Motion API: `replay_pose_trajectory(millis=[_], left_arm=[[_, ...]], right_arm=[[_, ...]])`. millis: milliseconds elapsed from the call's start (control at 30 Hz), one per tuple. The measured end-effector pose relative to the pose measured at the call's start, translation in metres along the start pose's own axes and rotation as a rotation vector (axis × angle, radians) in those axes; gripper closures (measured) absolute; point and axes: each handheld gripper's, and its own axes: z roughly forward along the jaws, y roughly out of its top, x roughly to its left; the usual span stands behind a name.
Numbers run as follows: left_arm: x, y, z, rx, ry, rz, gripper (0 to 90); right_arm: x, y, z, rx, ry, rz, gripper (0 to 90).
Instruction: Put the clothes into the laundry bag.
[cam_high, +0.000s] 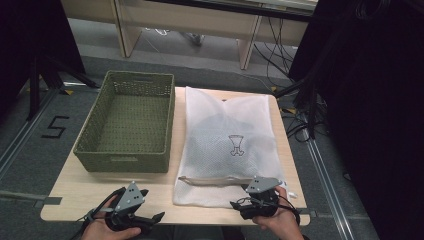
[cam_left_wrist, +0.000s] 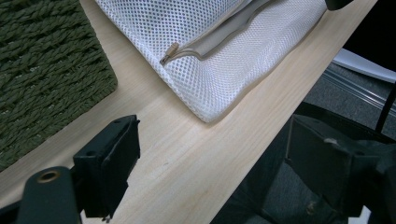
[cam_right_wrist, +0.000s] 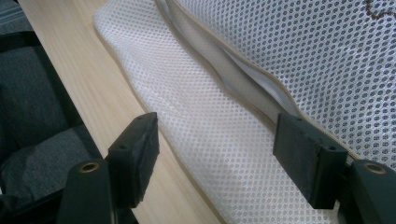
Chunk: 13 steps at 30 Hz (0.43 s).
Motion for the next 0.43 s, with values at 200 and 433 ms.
replay_pose_trajectory(millis=[200,433], left_arm=[[0.0003,0.0004,-0.0002,-0.003,0.001,0.000,16.9],[0.0007,0.0005,0.0001,0.002,0.001,0.002,16.9]], right_arm=[[-0.0005,0.0001,0.0000,0.001,-0.006,-0.001,32.3],[-0.0004,0.0003,0.0002,0.001,-0.006,-0.004,32.3]])
